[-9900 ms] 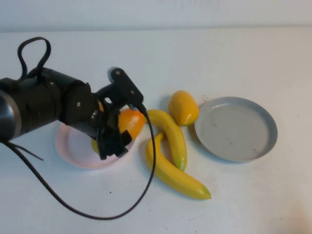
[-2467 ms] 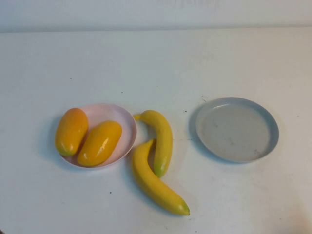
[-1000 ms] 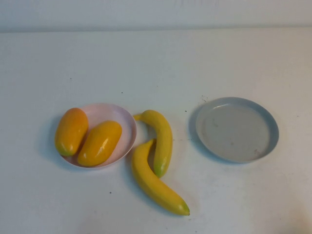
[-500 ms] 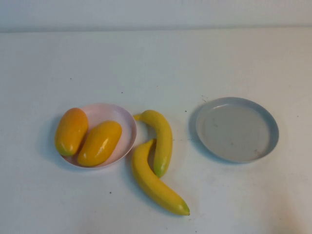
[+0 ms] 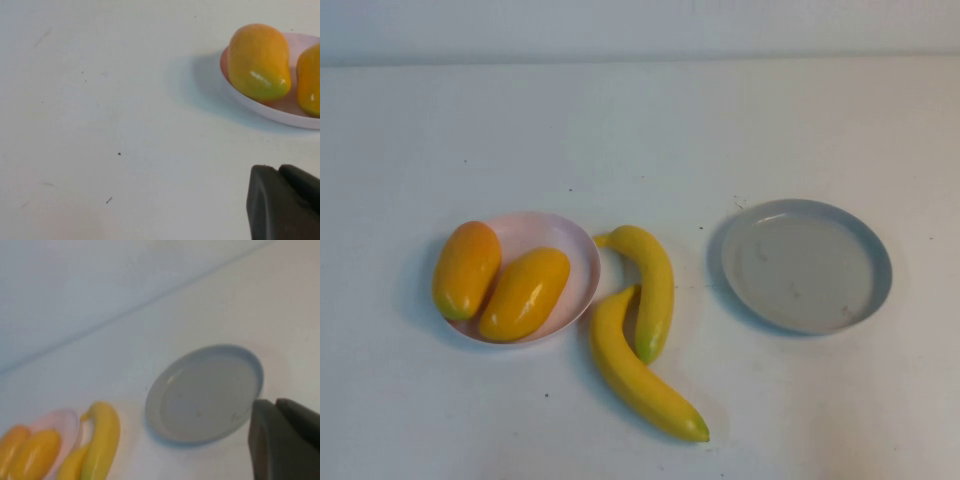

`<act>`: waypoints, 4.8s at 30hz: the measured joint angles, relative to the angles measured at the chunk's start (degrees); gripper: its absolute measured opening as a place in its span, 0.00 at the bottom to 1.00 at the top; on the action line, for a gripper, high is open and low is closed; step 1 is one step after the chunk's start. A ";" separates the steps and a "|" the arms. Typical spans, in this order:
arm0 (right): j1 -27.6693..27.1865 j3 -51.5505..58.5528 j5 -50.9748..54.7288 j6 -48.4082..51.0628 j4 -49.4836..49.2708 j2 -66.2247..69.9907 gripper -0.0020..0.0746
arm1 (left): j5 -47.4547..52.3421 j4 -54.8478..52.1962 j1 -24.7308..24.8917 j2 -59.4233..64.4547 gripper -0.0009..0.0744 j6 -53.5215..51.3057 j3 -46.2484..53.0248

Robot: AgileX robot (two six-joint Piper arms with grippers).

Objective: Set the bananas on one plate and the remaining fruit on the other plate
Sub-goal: Put another type of fruit in the right plate

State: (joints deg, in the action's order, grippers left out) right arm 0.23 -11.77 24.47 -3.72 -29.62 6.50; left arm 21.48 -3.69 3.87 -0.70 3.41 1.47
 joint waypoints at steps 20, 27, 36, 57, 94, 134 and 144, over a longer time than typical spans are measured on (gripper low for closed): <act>7.70 -32.65 24.08 23.36 -7.40 54.56 0.00 | 0.00 0.00 0.00 0.00 0.01 0.00 0.00; 24.02 -43.27 22.51 16.47 0.98 71.90 0.00 | 0.00 0.00 0.00 0.00 0.01 0.00 0.00; 32.86 -62.04 25.97 14.35 4.09 91.38 0.16 | 0.00 0.00 0.00 0.00 0.01 0.00 0.00; 32.98 -100.35 36.47 3.72 15.10 121.48 0.57 | 0.00 0.00 0.00 0.00 0.01 0.00 0.00; 23.48 -87.98 44.65 -10.97 33.30 106.10 0.45 | 0.00 0.00 0.00 0.00 0.01 0.00 0.00; 26.37 -76.60 33.74 -5.64 30.78 103.68 0.61 | 0.00 0.00 0.00 0.00 0.01 0.00 0.00; 43.08 -76.60 38.29 3.16 23.97 103.57 0.61 | 0.00 0.00 0.00 0.00 0.01 0.00 0.00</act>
State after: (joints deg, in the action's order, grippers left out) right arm 43.31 -88.36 62.76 -0.55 -5.65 110.07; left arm 21.48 -3.69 3.87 -0.70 3.41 1.47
